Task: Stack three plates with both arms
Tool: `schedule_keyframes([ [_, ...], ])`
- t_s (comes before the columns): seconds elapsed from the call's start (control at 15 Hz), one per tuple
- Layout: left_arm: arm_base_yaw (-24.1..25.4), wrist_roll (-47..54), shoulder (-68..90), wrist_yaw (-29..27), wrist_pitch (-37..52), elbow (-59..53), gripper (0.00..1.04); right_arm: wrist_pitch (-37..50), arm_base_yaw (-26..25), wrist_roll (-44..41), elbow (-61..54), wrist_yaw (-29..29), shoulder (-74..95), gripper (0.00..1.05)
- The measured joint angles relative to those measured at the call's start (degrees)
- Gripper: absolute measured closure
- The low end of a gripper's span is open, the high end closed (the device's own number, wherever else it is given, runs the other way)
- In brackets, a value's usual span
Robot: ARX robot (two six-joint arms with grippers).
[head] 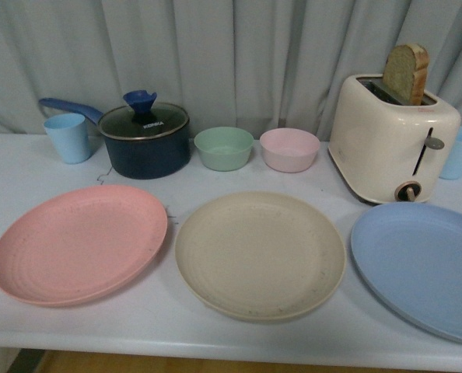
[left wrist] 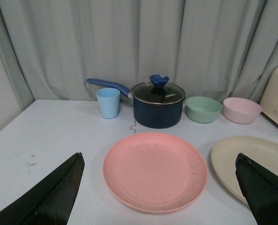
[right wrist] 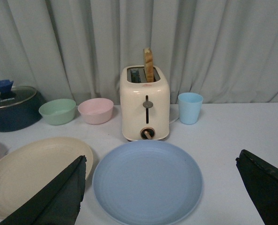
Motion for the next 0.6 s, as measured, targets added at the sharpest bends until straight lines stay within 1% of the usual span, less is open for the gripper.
schedule_keyframes([
  [0.6,0.00,0.00,0.00,0.00,0.00,0.00,0.07,0.00,0.00,0.00,0.00,0.00,0.02,0.06],
])
